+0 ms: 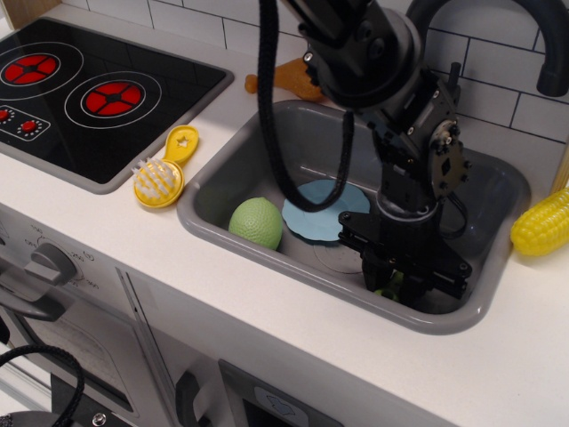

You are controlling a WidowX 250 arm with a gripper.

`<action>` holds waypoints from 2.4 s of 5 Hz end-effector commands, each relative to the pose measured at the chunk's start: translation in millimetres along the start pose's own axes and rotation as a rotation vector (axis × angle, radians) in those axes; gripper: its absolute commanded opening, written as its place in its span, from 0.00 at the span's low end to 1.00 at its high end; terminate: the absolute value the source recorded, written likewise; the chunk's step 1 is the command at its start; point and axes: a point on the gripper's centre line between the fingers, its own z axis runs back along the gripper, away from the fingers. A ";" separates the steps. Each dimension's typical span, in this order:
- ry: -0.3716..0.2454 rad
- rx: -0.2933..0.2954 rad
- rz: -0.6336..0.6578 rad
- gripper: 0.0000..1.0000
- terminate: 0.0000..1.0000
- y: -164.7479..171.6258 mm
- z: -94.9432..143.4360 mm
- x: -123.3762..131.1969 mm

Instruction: Put spatula on plate sink

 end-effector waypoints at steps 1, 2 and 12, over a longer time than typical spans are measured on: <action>-0.164 0.008 0.246 0.00 0.00 29.9 46.0 20.1; -0.150 0.053 0.335 0.00 0.00 44.0 39.1 34.4; -0.106 0.041 0.633 1.00 0.00 44.5 85.4 40.0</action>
